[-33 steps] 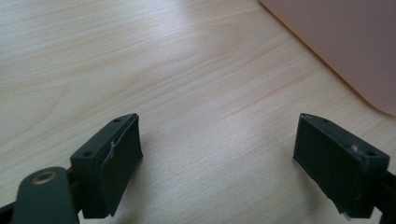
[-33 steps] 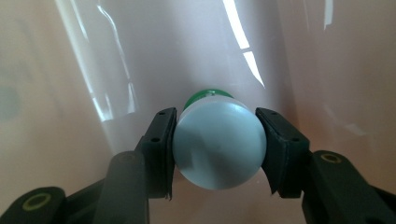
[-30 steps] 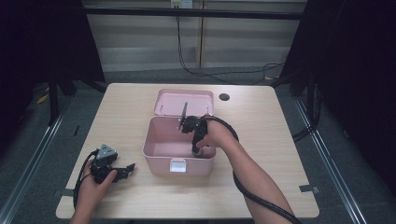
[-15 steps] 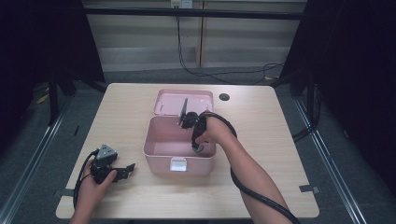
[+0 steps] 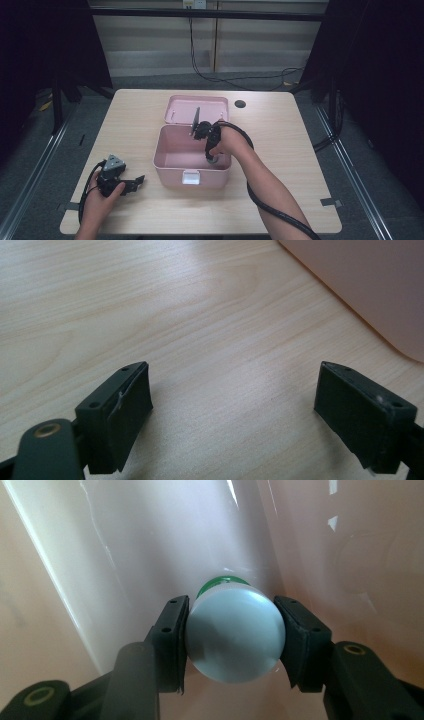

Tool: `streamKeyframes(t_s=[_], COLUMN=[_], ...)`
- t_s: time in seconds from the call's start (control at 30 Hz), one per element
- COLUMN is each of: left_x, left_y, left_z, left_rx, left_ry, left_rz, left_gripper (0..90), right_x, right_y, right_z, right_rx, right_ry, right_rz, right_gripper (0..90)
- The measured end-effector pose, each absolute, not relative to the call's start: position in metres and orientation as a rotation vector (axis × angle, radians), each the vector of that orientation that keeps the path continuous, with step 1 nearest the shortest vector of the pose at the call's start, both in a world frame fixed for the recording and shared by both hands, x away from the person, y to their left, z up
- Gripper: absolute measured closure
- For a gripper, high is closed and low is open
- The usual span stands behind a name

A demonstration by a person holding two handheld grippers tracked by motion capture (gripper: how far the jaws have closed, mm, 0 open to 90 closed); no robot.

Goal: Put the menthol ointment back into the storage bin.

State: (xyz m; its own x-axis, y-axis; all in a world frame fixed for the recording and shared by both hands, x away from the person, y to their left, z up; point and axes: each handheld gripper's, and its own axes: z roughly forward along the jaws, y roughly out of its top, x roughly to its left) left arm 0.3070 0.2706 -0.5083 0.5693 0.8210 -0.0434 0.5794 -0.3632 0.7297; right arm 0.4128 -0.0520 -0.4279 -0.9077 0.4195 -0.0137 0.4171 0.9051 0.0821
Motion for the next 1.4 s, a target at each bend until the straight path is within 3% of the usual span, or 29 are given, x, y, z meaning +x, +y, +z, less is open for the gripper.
streamKeyframes(t_s=[0.63, 1.13, 1.4], left_x=[0.306, 0.306, 0.306], left_y=[0.271, 0.272, 0.272], left_z=[-0.508, -0.508, -0.508], left_rx=[2.072, 2.072, 2.068], left_ry=[1.119, 1.119, 1.122], left_rz=[0.423, 0.426, 0.420], left_gripper=[14.7, 14.8, 14.8], right_x=[0.407, 0.405, 0.400], right_y=[-0.052, -0.054, -0.054], right_z=[-0.426, -0.412, -0.401], right_rx=[0.594, 0.618, 0.627], right_ry=[3.019, 3.045, 3.051], right_rz=[0.169, 0.183, 0.168], right_gripper=[46.2, 30.4, 26.5])
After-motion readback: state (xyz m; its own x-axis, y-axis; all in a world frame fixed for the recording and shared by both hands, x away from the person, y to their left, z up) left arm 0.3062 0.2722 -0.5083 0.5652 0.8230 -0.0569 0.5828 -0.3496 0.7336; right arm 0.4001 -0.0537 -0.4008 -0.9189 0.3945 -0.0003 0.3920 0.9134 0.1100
